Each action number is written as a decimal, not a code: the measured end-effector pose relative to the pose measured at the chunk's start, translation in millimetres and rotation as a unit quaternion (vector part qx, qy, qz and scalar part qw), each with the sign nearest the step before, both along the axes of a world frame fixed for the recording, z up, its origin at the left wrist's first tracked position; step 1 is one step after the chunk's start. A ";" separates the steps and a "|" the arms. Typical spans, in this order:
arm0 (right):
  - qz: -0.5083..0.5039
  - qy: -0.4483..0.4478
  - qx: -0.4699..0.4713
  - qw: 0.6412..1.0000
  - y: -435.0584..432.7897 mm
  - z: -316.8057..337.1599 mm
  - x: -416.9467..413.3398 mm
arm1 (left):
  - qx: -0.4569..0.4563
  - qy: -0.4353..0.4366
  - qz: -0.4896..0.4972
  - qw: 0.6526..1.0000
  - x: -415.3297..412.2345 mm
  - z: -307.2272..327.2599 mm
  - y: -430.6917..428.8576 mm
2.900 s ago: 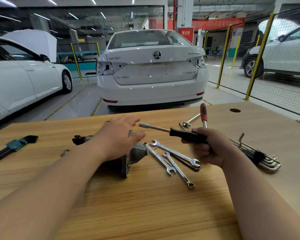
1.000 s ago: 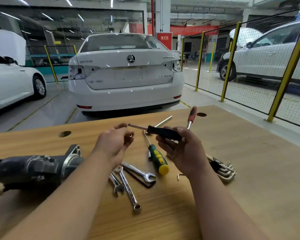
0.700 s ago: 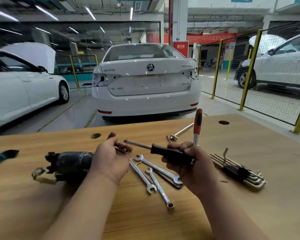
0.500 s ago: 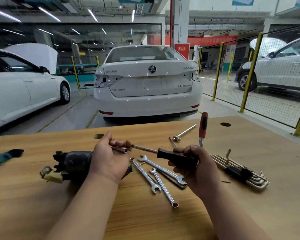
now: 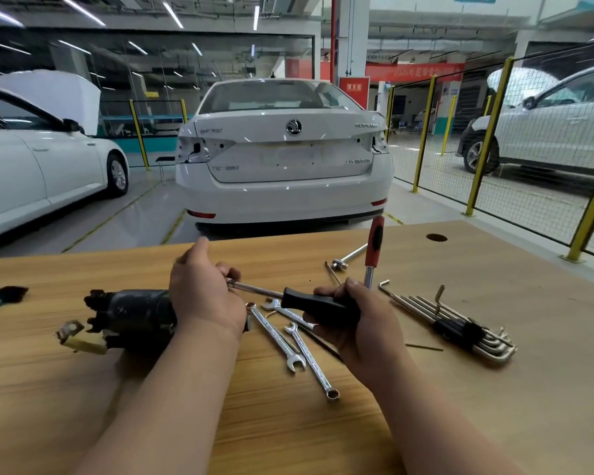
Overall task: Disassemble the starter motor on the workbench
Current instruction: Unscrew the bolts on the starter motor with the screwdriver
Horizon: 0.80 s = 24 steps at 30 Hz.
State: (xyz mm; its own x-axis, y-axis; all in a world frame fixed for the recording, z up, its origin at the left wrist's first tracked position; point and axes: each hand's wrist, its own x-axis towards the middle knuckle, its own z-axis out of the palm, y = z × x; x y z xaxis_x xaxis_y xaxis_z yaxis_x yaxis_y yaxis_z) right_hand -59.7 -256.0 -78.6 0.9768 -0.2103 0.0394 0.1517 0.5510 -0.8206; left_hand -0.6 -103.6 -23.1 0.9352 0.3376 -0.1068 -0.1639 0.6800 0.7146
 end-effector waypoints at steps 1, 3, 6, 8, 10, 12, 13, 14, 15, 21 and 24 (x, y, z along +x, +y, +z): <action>-0.003 -0.004 -0.003 1.000 0.6 -1.0 0.2 | 0.040 0.003 0.031 0.999 -1.6 0.5 -1.9; -0.011 -0.017 -0.008 1.000 0.7 0.0 0.7 | 0.111 0.004 0.083 0.990 -2.9 1.8 -7.0; -0.016 -0.025 -0.001 1.000 0.6 -0.4 0.8 | 0.162 -0.002 0.124 0.979 -4.0 1.9 -12.4; -0.008 -0.017 0.016 1.000 2.3 -0.1 0.5 | 0.167 0.004 0.130 0.977 -5.1 4.8 -15.5; 0.009 -0.012 0.033 0.999 3.0 -1.5 1.2 | 0.153 0.005 0.129 0.980 -6.0 9.0 -19.0; 0.028 -0.009 0.040 0.999 2.1 -2.3 1.0 | 0.144 0.010 0.125 0.982 -6.4 11.9 -22.1; 0.035 -0.007 0.041 0.999 0.8 -2.1 0.9 | 0.142 0.013 0.121 0.982 -7.1 12.8 -23.7; 0.043 -0.006 0.040 0.998 -0.9 -0.9 0.1 | 0.147 0.016 0.115 0.982 -8.4 12.7 -24.3; 0.055 -0.008 0.037 0.998 -3.4 0.3 -0.8 | 0.163 0.022 0.100 0.981 -11.2 11.6 -24.1; 0.045 0.019 0.062 0.997 -26.6 4.1 0.4 | 0.635 -0.162 -0.057 0.753 -10.0 9.2 32.8; 0.031 0.055 0.078 0.995 -26.9 5.0 0.8 | 0.779 -0.212 -0.009 0.589 7.0 14.1 85.0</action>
